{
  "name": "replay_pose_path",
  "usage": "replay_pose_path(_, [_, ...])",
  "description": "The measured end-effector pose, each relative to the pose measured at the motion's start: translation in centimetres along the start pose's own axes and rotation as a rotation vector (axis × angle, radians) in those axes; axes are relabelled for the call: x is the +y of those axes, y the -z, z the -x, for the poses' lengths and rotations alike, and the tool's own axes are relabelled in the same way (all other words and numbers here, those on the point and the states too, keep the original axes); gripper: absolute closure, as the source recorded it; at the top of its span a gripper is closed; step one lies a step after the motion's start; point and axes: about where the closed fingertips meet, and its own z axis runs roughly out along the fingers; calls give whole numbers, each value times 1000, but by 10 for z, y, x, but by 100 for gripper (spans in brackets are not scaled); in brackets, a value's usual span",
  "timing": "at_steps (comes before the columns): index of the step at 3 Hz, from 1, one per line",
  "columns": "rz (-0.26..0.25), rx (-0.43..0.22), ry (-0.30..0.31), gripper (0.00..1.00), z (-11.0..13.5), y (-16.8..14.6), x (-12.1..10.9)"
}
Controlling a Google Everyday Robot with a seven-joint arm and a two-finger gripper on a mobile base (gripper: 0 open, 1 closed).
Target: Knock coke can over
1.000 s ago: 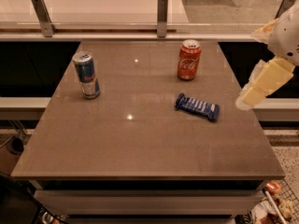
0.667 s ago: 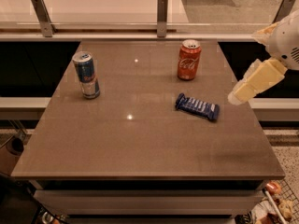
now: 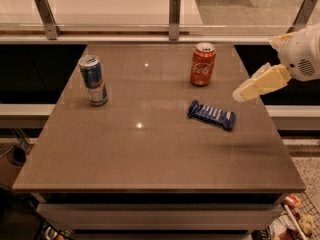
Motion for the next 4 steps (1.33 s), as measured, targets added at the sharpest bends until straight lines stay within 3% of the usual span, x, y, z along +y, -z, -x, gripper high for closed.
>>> replay_pose_path(1, [-21,-88,-44,0,0,-23,-16])
replay_pose_path(2, [-8,-160,-78,0,7,-49,-26])
replay_pose_path(4, [2,-159,-99,0,5,-55,-23])
